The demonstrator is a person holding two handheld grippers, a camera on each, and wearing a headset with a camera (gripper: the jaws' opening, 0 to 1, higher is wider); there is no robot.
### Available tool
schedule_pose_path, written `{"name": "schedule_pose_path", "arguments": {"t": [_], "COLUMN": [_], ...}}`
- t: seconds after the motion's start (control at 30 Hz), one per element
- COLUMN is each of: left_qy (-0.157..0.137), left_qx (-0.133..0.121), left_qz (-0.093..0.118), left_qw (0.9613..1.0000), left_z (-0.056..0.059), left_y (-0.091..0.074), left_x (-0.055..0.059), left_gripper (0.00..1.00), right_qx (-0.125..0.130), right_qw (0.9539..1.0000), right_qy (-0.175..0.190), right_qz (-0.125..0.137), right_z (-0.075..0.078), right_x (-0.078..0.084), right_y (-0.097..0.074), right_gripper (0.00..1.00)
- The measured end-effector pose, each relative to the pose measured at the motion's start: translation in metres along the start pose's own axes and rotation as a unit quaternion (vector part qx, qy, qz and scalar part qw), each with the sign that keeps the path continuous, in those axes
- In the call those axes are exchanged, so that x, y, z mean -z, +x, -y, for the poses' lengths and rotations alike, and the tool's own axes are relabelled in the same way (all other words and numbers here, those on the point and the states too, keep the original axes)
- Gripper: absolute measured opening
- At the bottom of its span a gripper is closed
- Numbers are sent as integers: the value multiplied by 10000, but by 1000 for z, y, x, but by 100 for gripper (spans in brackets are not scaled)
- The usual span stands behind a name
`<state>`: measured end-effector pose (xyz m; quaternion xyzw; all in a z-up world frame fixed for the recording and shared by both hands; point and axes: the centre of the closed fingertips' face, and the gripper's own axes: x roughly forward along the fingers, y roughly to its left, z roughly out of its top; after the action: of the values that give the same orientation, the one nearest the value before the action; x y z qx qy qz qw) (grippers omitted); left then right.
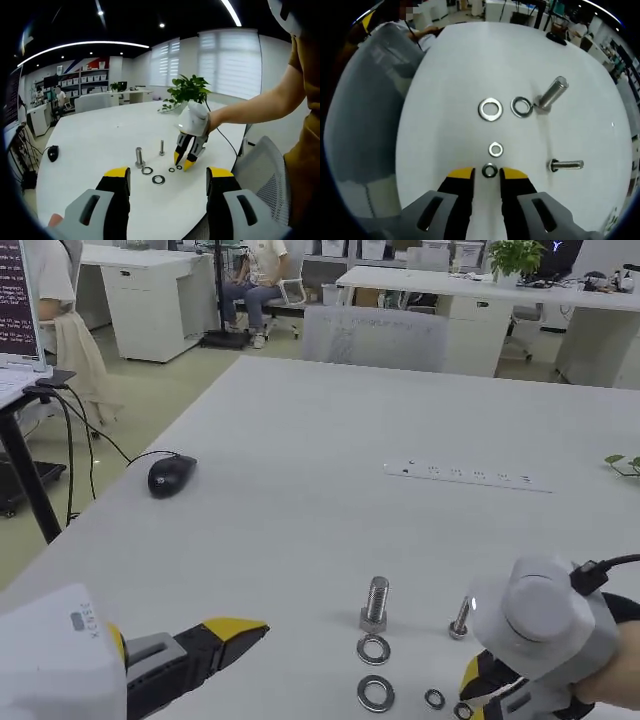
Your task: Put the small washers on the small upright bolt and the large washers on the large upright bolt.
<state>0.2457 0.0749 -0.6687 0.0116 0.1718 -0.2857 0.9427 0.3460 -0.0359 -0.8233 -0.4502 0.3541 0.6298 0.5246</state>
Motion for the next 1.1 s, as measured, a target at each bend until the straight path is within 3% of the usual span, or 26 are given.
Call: {"name": "schedule_pose_path", "arguments": {"t": [0.13,0.47,0.7,1.1], "left_qy": [7,25,11,-21], "left_qx": [-3,42,16,-25], "left_qz": [-14,7,4,63], "left_qw": [10000,10000,10000,10000], "left_z": [-1,1,0,1], "left_y": [1,4,2,1], "left_x": [0,-3,-2,-2], "left_gripper": [61,61,61,61], "right_qx": [-68,-43,27,23], "right_qw": [9999,10000,9997,9996], "right_qy": [116,6,255,283], "right_qz": [29,-24,-46,-69], "right_z": [2,0,0,0], "right_x": [1,2,2,2], "right_y": [0,0,0,0], "right_gripper": [23,22,21,21]}}
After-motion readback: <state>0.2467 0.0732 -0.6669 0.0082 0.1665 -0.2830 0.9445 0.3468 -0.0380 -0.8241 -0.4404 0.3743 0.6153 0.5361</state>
